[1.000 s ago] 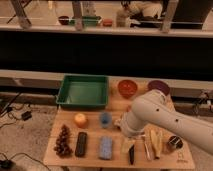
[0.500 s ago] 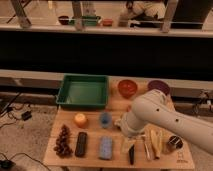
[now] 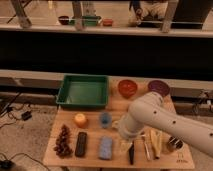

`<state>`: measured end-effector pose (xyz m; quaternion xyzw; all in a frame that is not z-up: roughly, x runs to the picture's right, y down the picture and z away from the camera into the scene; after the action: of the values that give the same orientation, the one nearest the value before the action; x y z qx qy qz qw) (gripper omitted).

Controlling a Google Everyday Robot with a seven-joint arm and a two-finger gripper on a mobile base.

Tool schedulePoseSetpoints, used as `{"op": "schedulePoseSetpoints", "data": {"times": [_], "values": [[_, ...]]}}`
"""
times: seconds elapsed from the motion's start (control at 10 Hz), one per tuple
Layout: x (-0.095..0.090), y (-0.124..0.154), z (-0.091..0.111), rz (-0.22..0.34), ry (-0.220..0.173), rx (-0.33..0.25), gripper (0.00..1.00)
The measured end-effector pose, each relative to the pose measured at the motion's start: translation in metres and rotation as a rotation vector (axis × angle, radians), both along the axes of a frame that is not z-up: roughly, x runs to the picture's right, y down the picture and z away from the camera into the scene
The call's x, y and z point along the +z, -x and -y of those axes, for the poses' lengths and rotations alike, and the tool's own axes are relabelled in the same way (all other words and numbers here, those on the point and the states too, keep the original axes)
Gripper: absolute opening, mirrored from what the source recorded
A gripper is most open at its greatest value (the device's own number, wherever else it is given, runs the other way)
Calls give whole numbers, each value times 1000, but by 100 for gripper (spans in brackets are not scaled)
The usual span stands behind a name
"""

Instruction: Place grapes in metal cup

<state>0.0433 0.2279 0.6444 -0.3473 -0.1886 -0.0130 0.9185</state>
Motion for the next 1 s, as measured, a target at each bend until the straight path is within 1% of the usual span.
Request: {"op": "schedulePoseSetpoints", "data": {"times": [0.3,0.4,0.7,1.0], "values": [[1,55,-12,64,7,5,80],[2,68,-15,84,9,1,80],[10,96,-28,135,16,6,80],[15,113,-37,169,23,20,80]]}}
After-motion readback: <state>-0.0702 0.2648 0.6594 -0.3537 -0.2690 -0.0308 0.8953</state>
